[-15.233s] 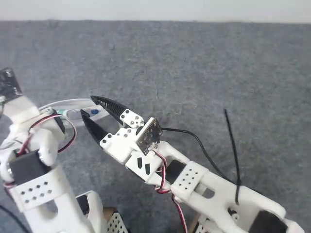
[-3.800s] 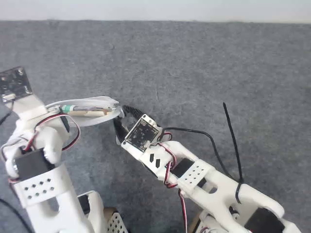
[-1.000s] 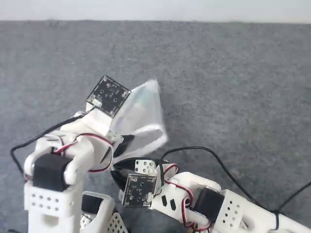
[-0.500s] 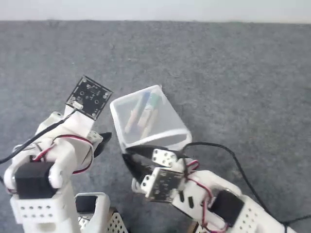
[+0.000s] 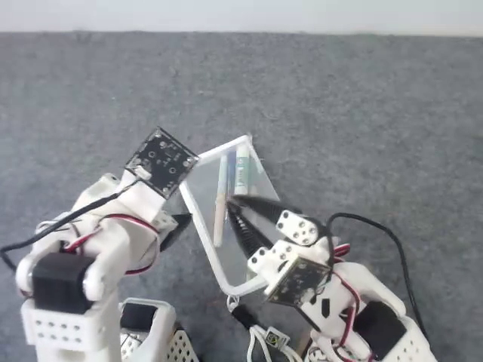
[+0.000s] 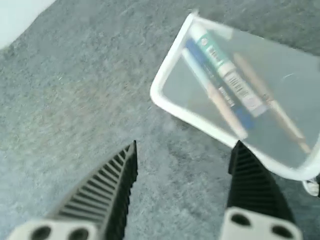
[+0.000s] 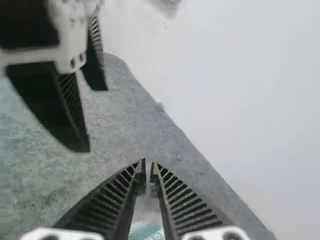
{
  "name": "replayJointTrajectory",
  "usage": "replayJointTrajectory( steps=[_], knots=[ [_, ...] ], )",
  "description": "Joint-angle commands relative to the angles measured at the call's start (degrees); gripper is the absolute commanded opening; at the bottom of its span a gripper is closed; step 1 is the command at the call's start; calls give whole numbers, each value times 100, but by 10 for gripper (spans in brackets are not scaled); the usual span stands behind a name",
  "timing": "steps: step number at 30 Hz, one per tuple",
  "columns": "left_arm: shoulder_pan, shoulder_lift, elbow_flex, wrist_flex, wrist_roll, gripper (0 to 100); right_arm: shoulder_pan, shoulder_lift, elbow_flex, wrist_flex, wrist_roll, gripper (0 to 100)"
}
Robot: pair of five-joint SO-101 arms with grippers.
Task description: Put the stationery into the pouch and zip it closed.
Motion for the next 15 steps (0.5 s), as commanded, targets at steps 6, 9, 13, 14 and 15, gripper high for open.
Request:
replayJointTrajectory(
  steps=[6,9,13,14,15],
  knots=[
    [-229,-70,233,-387,651,276,171,13,-422,-110,-255,6],
    [-765,-70,497,-862,1125,276,171,338,-756,215,-290,6],
    [-1468,-70,919,-1354,2110,276,154,1464,-1626,1033,-712,6],
    [-1679,-70,1042,-1486,2338,276,145,1798,-1829,1297,-818,6],
    [-1873,-70,1165,-1609,2576,276,136,2105,-2004,1560,-923,6]
  ],
)
